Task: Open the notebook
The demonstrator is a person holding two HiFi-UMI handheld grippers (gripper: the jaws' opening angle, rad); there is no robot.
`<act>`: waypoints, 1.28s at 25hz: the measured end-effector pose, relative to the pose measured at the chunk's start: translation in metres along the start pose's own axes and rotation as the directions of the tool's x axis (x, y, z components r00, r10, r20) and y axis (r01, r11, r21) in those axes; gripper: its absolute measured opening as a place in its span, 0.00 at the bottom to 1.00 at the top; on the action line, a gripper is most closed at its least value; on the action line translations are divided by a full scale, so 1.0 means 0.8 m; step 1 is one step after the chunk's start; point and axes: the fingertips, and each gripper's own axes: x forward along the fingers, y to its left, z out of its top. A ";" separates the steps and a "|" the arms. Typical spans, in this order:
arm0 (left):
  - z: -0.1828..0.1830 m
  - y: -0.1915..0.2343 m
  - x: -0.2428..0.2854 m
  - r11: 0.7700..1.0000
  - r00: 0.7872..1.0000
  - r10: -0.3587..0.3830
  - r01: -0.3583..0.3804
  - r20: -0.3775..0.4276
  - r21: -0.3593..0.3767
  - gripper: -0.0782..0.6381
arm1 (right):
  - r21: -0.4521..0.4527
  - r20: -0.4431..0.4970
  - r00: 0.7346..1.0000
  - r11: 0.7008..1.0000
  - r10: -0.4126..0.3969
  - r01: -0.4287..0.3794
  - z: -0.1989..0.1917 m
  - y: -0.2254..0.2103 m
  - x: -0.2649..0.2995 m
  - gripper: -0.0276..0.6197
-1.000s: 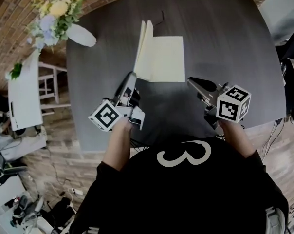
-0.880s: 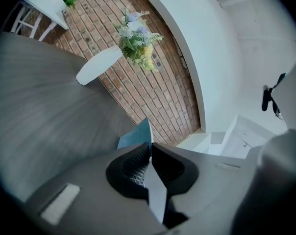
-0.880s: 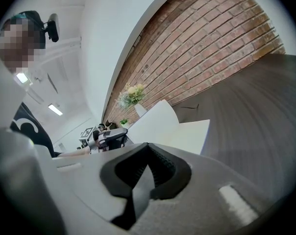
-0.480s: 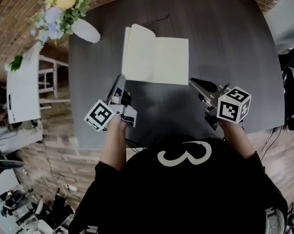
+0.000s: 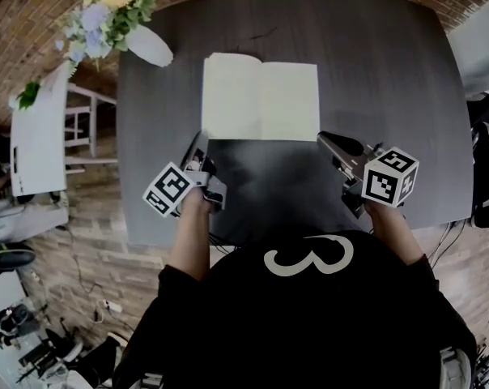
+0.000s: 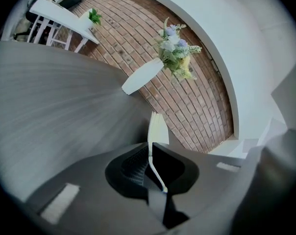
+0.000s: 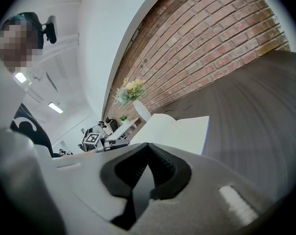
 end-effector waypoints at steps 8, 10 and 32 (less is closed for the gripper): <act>-0.029 0.026 0.002 0.989 0.994 0.084 -0.091 -0.067 -0.115 0.18 | -0.007 -0.002 1.000 1.000 -0.008 0.008 -0.002 -0.002 -0.002 0.05; -0.030 0.031 0.002 0.987 0.990 0.112 -0.121 -0.089 -0.105 0.19 | -0.010 -0.001 1.000 1.000 -0.010 0.010 -0.002 0.000 -0.004 0.05; -0.036 -0.146 -0.080 0.880 0.962 -0.172 0.247 -0.211 0.406 0.33 | -0.117 0.124 0.992 0.993 -0.006 0.021 -0.004 0.088 -0.047 0.05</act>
